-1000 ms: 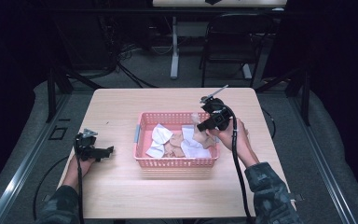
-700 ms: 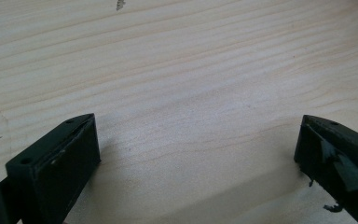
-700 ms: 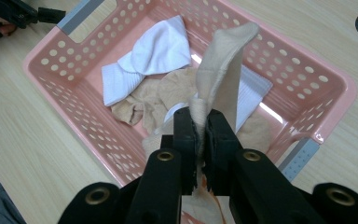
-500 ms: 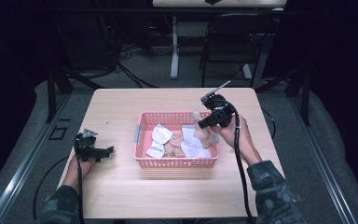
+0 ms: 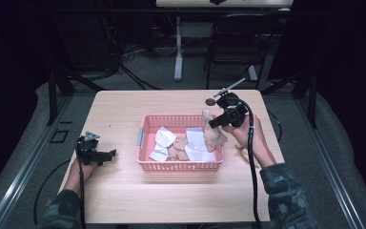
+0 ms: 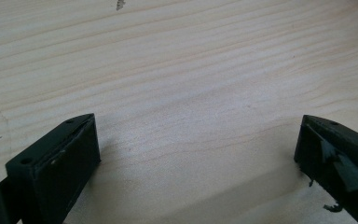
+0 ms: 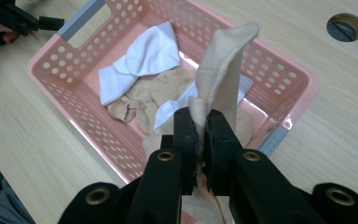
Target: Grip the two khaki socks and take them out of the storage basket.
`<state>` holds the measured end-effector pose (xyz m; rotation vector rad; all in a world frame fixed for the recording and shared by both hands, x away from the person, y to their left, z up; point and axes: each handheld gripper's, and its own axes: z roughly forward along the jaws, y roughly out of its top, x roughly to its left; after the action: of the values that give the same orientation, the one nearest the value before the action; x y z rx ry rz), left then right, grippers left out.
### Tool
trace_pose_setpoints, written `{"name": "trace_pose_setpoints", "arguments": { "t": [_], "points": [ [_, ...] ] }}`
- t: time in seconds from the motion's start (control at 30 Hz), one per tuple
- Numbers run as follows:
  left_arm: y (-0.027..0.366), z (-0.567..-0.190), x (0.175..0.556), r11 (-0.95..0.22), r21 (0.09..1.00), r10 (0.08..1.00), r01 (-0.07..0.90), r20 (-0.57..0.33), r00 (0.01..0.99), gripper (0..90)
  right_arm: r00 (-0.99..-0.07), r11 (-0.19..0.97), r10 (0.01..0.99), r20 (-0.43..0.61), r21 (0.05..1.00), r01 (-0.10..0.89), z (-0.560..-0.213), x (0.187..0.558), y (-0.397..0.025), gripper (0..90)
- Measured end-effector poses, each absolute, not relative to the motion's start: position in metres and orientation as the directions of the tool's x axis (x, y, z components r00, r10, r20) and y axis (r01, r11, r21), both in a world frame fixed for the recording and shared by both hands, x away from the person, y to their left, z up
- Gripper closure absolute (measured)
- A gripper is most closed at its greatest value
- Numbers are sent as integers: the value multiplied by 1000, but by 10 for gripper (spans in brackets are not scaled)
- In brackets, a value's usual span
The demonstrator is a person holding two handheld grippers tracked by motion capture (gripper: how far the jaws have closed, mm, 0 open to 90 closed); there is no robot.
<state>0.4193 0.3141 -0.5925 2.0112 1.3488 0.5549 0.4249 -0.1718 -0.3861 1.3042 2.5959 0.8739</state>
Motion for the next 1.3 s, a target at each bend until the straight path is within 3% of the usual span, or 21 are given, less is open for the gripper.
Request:
{"name": "trace_pose_setpoints", "arguments": {
  "t": [0.63, 1.3],
  "points": [
    [314, -592, 420, -267, 712, 923, 650, -5, 385, 0, -564, 415, 815, 132, 546, 727, -370, 416, -222, 847],
    [314, -592, 420, -267, 711, 923, 650, -6, 385, 0, -497, 365, 858, 129, 527, 767, -394, 419, -252, 846]
  ]
}}
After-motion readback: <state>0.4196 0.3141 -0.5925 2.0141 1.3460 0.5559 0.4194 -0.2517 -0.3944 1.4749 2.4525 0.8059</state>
